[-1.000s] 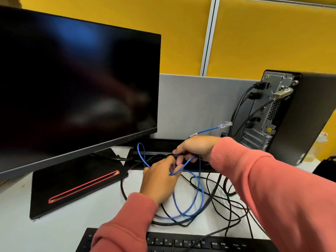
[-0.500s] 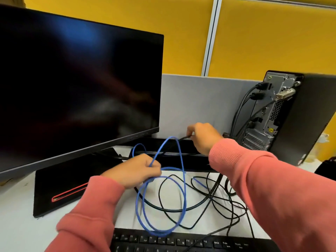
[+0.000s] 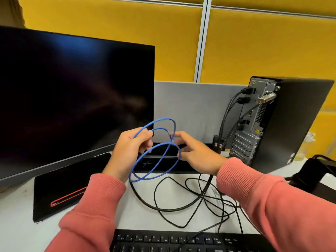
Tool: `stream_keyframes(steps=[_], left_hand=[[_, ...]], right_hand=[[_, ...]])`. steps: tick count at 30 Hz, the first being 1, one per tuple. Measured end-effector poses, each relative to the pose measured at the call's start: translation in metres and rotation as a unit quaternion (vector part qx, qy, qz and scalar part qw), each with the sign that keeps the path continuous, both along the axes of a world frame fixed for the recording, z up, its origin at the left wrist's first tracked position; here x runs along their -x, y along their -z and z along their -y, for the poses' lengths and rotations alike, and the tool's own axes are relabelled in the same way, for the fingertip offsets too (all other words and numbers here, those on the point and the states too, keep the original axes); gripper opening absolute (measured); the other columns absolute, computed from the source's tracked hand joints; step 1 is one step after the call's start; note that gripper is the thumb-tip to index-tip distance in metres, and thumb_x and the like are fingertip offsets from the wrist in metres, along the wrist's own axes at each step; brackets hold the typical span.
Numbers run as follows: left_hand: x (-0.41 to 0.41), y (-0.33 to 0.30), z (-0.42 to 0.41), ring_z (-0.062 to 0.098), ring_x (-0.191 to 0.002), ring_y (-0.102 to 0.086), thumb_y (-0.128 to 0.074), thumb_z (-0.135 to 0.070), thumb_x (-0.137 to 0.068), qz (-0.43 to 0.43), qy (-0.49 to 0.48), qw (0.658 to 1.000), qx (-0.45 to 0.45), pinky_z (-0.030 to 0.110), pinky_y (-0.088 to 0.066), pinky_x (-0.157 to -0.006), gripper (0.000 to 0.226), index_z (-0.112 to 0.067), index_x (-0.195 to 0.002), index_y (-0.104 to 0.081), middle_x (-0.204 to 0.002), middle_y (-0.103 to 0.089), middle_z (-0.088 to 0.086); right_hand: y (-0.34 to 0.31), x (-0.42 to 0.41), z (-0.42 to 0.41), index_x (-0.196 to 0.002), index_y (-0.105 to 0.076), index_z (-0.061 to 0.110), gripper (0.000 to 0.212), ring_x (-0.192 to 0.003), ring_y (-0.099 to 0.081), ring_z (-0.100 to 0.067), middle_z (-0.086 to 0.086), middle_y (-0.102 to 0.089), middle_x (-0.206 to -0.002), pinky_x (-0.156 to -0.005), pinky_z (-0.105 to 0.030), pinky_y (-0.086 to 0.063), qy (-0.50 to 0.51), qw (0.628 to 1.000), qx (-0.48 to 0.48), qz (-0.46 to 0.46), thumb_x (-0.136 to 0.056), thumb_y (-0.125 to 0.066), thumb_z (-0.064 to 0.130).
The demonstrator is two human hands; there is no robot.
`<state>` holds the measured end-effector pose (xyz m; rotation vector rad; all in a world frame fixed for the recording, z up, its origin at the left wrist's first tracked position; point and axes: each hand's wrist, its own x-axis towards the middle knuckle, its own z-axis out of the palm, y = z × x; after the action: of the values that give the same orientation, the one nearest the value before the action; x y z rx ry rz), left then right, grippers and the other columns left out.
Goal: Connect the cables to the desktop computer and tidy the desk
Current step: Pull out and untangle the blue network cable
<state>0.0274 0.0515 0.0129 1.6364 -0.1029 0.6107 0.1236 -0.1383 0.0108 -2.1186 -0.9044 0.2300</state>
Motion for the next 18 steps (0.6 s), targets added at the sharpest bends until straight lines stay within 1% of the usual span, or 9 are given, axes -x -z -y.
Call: stream_keyframes(steps=[2, 4, 7, 8, 10, 12, 14, 16, 18], left_hand=[[0.004, -0.014, 0.000, 0.021, -0.066, -0.045, -0.058, -0.025, -0.093, -0.011, 0.036, 0.998, -0.058, 0.036, -0.036, -0.069, 0.035, -0.012, -0.061, -0.062, -0.065, -0.062, 0.009], [0.009, -0.026, -0.001, 0.014, -0.067, -0.048, -0.059, -0.020, -0.099, -0.033, 0.056, 0.990, -0.125, 0.031, -0.041, -0.070, 0.035, -0.007, -0.068, -0.068, -0.070, -0.065, 0.008], [0.015, -0.043, 0.001, 0.012, -0.078, -0.056, -0.057, -0.020, -0.102, -0.056, 0.067, 0.982, -0.169, 0.024, -0.052, -0.079, 0.032, -0.008, -0.078, -0.076, -0.084, -0.067, 0.013], [0.013, -0.047, 0.000, 0.011, -0.077, -0.056, -0.058, -0.023, -0.102, -0.054, 0.058, 0.985, -0.156, 0.024, -0.052, -0.080, 0.032, -0.010, -0.079, -0.077, -0.085, -0.067, 0.012], [0.006, -0.057, -0.003, 0.012, -0.069, -0.054, -0.059, -0.027, -0.102, -0.045, 0.005, 0.994, -0.103, 0.027, -0.050, -0.075, 0.035, -0.014, -0.075, -0.077, -0.079, -0.065, 0.006], [-0.001, -0.067, -0.009, 0.011, -0.060, -0.051, -0.058, -0.028, -0.103, -0.041, -0.057, 0.997, -0.021, 0.027, -0.046, -0.068, 0.038, -0.016, -0.071, -0.072, -0.073, -0.065, -0.001], [-0.005, -0.075, -0.014, 0.010, -0.057, -0.046, -0.055, -0.030, -0.105, -0.031, -0.081, 0.996, 0.031, 0.026, -0.042, -0.065, 0.039, -0.017, -0.071, -0.067, -0.070, -0.062, -0.002], [-0.007, -0.081, -0.013, 0.009, -0.055, -0.043, -0.053, -0.030, -0.106, -0.033, -0.082, 0.995, 0.042, 0.026, -0.040, -0.064, 0.038, -0.018, -0.072, -0.065, -0.069, -0.062, -0.003], [-0.012, -0.083, -0.006, 0.009, -0.053, -0.044, -0.053, -0.030, -0.106, -0.050, -0.078, 0.995, 0.029, 0.027, -0.040, -0.064, 0.039, -0.015, -0.072, -0.065, -0.067, -0.061, -0.002]], right_hand=[[0.000, 0.005, 0.000, -0.141, -0.040, 0.042, 0.064, -0.098, -0.059, -0.016, -0.001, -0.056, -0.127, -0.081, -0.022, -0.047, 0.013, 0.995, -0.075, -0.062, -0.095, -0.059, 0.002], [-0.001, 0.009, -0.001, -0.141, -0.047, 0.032, 0.058, -0.086, -0.055, -0.014, -0.003, -0.057, -0.115, -0.078, -0.021, -0.045, 0.007, 0.992, -0.111, -0.060, -0.094, -0.062, 0.002], [-0.011, 0.022, 0.002, -0.099, -0.069, 0.011, 0.007, -0.070, -0.049, -0.010, -0.013, -0.060, -0.085, -0.071, -0.022, -0.044, 0.001, 0.996, -0.078, 0.054, -0.093, -0.066, 0.011], [-0.014, 0.027, 0.003, -0.084, -0.068, 0.009, 0.012, -0.064, -0.045, -0.008, -0.009, -0.055, -0.073, -0.065, -0.021, -0.041, 0.004, 0.995, -0.075, 0.071, -0.094, -0.067, 0.016], [-0.024, 0.036, 0.010, -0.070, -0.058, 0.005, 0.033, -0.062, -0.040, -0.010, -0.003, -0.044, -0.067, -0.063, -0.025, -0.036, 0.010, 0.992, -0.109, 0.059, -0.093, -0.068, 0.027], [-0.031, 0.045, 0.023, -0.071, -0.052, 0.008, 0.038, -0.069, -0.042, -0.012, -0.004, -0.043, -0.074, -0.068, -0.029, -0.035, 0.027, 0.989, -0.145, 0.016, -0.094, -0.066, 0.035], [-0.034, 0.050, 0.034, -0.074, -0.053, 0.019, 0.033, -0.073, -0.056, -0.014, -0.002, -0.055, -0.073, -0.071, -0.030, -0.041, 0.052, 0.979, -0.188, -0.063, -0.099, -0.058, 0.040], [-0.037, 0.056, 0.044, -0.074, -0.049, 0.020, 0.034, -0.063, -0.061, -0.017, -0.001, -0.057, -0.065, -0.063, -0.027, -0.042, 0.062, 0.953, -0.256, -0.152, -0.104, -0.048, 0.038], [-0.040, 0.059, 0.055, -0.074, -0.046, 0.018, 0.035, -0.056, -0.057, -0.017, 0.000, -0.054, -0.062, -0.057, -0.026, -0.038, 0.087, 0.935, -0.296, -0.173, -0.105, -0.044, 0.034]])
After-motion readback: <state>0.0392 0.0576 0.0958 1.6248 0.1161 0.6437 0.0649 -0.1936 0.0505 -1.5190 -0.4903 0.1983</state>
